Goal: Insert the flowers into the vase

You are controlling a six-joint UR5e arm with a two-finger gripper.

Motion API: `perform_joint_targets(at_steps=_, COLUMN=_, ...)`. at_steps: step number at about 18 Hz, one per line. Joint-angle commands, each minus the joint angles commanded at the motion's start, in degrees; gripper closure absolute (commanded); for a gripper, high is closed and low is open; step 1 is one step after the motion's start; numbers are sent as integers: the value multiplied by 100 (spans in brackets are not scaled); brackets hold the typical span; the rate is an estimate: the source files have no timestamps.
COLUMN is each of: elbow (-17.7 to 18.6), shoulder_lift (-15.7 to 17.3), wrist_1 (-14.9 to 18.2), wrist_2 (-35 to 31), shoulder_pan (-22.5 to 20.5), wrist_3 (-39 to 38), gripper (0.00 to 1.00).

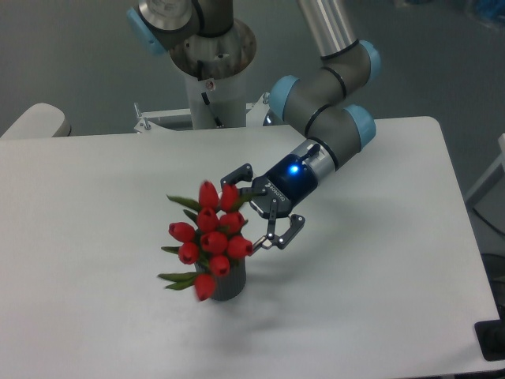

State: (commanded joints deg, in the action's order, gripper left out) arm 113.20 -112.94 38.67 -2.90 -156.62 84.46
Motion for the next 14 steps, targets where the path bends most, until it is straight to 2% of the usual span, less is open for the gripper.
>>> perform_joint_targets(at_steps=7, elbow=17, shoulder_lift=35, wrist_1=0, wrist_2=-9, shoulder_pan=-228, wrist_3=193, gripper=0)
perform_joint_targets(at_steps=10, elbow=35, shoulder_lift=175, wrist_1=0, wrist_2=-44, shoulder_pan=-649, wrist_3=220, gripper=0)
perform_joint_targets(at_steps=14, elbow=0, shoulder_lift=395, wrist_1=9, wrist_2=-96, shoulder_pan=-1001, wrist_3=220, gripper=0)
